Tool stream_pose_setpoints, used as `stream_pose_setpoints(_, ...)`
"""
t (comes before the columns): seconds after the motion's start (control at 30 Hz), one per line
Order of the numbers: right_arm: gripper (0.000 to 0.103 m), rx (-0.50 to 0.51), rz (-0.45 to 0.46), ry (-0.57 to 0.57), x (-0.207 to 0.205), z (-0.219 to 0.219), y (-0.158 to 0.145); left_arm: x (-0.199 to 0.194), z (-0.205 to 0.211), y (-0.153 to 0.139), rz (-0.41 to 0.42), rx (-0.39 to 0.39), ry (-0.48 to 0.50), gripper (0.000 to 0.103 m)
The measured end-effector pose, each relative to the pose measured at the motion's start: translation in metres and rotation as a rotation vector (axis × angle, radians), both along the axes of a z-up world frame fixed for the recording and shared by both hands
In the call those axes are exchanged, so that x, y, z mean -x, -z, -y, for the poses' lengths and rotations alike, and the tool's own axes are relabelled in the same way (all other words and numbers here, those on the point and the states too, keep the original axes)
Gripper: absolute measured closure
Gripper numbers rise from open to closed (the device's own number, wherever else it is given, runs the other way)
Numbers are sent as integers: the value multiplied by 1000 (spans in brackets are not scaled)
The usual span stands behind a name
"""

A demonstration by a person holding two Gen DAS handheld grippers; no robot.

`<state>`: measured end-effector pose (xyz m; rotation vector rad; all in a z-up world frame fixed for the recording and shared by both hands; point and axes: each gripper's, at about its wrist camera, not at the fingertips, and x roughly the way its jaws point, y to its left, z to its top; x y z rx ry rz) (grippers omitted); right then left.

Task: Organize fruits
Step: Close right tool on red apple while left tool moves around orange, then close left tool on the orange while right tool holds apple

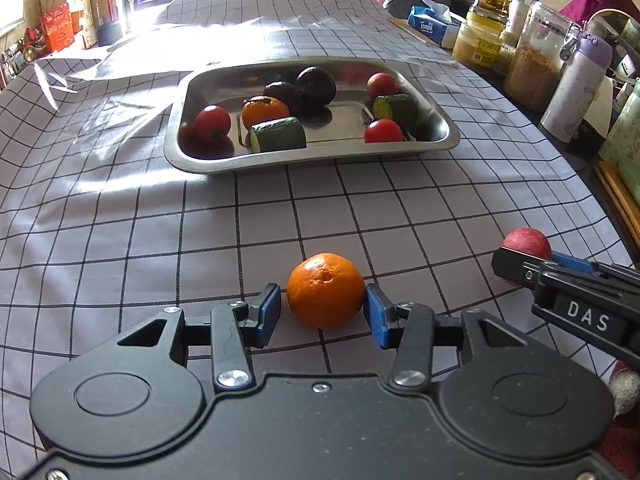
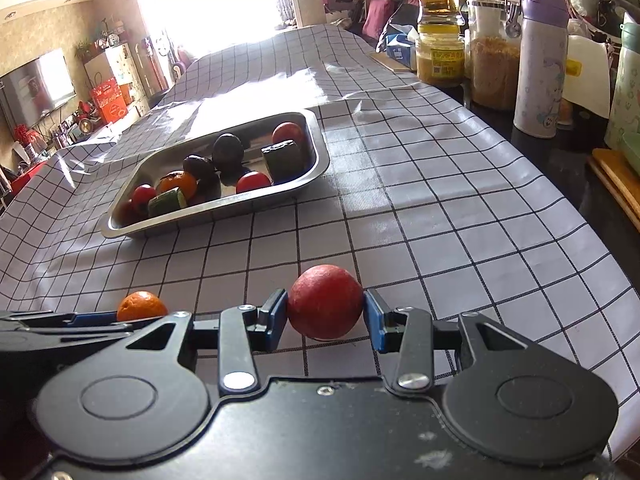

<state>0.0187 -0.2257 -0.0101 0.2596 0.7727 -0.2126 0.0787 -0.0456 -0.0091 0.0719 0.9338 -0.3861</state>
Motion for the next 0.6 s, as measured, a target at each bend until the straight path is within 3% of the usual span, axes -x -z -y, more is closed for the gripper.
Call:
stream_pose_setpoints(0.33, 60, 0, -24, -20, -1, -5, 3, -4, -1, -1, -26, 22, 3, 54)
stream_pose_setpoints(0.6, 60, -100, -116, -71, -12, 4, 2, -25, -7, -7, -170, 59, -9, 54)
